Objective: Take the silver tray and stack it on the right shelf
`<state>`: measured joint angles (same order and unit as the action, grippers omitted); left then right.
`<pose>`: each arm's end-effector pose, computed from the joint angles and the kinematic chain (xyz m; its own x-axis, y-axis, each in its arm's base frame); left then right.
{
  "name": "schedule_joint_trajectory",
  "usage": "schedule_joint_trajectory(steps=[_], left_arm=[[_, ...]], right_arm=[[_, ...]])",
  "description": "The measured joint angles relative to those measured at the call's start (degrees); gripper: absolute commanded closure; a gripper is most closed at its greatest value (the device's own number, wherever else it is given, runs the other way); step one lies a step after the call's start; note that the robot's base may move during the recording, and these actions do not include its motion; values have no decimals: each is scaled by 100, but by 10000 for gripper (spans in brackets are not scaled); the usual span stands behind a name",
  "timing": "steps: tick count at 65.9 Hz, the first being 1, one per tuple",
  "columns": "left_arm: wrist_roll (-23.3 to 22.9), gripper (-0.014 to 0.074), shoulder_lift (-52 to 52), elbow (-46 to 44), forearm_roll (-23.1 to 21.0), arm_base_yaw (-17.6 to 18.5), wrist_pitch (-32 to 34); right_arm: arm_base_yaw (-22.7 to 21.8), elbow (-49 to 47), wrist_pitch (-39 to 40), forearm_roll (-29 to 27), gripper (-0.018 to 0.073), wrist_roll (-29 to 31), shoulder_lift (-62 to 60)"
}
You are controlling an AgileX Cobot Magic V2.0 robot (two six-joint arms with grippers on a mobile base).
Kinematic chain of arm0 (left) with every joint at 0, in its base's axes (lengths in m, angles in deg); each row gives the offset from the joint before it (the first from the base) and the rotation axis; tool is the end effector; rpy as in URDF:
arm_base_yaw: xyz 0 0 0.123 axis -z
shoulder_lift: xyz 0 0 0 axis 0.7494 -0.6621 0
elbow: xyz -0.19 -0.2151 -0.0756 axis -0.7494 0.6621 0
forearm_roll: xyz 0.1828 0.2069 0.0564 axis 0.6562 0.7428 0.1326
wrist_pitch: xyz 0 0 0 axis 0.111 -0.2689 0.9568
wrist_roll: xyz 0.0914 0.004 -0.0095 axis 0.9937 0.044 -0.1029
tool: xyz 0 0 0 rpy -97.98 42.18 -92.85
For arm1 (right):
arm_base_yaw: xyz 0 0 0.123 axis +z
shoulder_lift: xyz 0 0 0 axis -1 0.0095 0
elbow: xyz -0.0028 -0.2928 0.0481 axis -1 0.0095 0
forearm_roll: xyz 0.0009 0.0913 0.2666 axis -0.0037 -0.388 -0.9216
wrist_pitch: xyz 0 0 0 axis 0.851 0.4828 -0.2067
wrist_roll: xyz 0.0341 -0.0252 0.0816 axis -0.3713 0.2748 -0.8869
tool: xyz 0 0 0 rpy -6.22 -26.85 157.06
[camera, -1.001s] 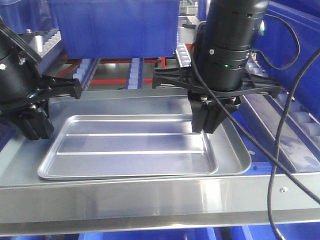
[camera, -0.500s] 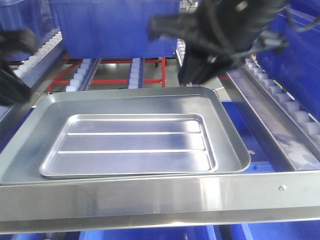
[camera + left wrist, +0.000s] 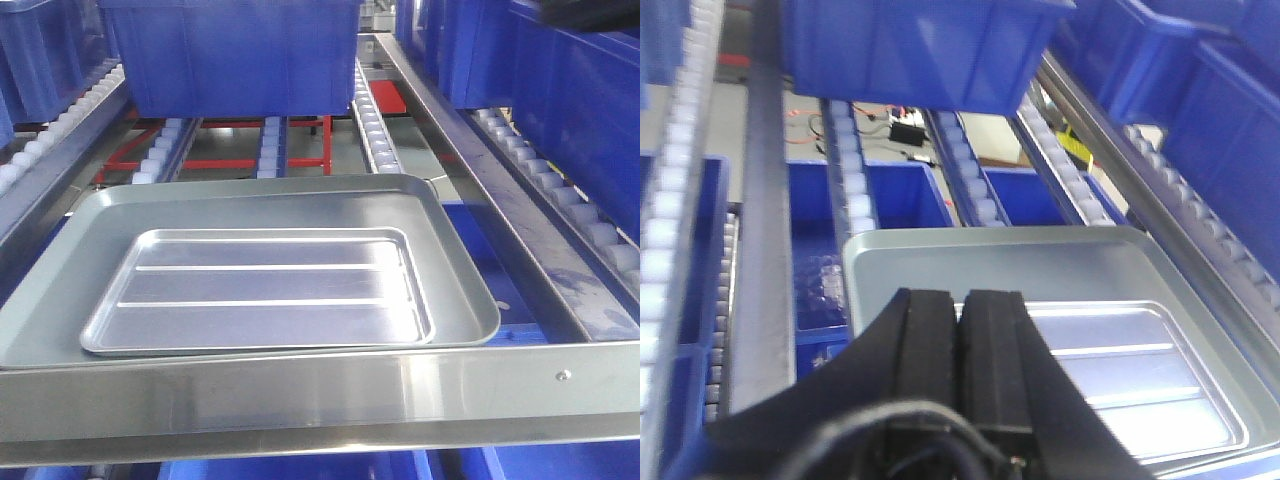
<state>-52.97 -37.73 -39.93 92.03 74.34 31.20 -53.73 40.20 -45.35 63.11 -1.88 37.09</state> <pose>0.0858 -0.0329 0.2960 -0.1562 -0.1147 -0.9810 0.3363 0.9277 -0.1620 0.1351 0.0963 0.2903 -0.2463 0.0285 -0.9688 -0.5450 0.8225 0.1628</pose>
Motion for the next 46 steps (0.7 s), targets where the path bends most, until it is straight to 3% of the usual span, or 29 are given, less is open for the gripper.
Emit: schedule_joint_trajectory(steps=[15,46], left_arm=[[0,689,1039,10,-199,0,-433],[0,689,1050,10,-226,0,-442]], right_arm=[[0,490,-39,0,509,0,-1514],[0,503,-50,0,509,5,-1635]])
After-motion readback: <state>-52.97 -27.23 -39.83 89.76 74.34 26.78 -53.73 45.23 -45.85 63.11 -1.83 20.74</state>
